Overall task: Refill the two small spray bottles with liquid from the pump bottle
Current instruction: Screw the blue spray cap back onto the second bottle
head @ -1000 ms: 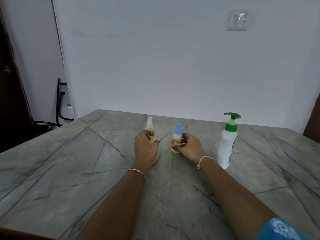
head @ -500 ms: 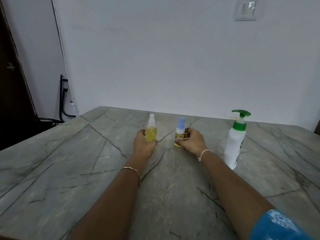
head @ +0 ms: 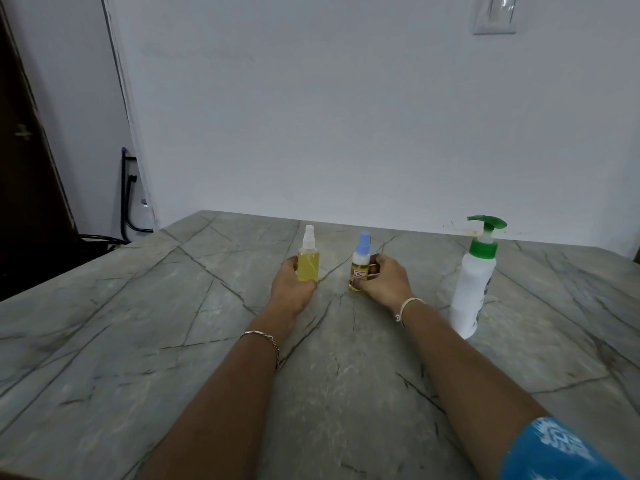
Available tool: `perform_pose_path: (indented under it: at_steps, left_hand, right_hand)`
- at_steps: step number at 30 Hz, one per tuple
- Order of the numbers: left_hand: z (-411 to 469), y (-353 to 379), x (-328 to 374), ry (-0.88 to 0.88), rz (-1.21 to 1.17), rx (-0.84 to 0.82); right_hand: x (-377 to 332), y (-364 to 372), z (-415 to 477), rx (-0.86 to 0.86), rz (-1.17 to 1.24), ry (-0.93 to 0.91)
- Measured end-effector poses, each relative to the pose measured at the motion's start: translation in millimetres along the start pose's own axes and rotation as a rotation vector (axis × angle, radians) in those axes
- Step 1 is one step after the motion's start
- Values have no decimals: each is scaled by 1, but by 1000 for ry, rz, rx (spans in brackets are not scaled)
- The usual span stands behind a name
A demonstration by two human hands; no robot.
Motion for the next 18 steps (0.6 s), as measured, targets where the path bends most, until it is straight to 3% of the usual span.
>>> perform_pose_path:
  at_steps: [9, 14, 18]
  left_hand:
    - [-2, 0, -1, -36, 27, 3]
    - [-14, -12, 7, -82, 109, 78]
    - [-35, -18, 32, 103, 397, 181]
  right_hand:
    - [-8, -16, -7, 33, -63, -12]
    - [-41, -39, -40, 59, -157, -174]
    - [-63, -66, -75, 99, -158, -321]
Point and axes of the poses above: each hand's wrist, its own z-axis towards the middle knuckle, its own y-axis out of the palm, x = y × z, the point moved 10 cm from there along z, towards the middle knuckle, and after that the axes turned 11 degrees about z, right-handed, at the moved point
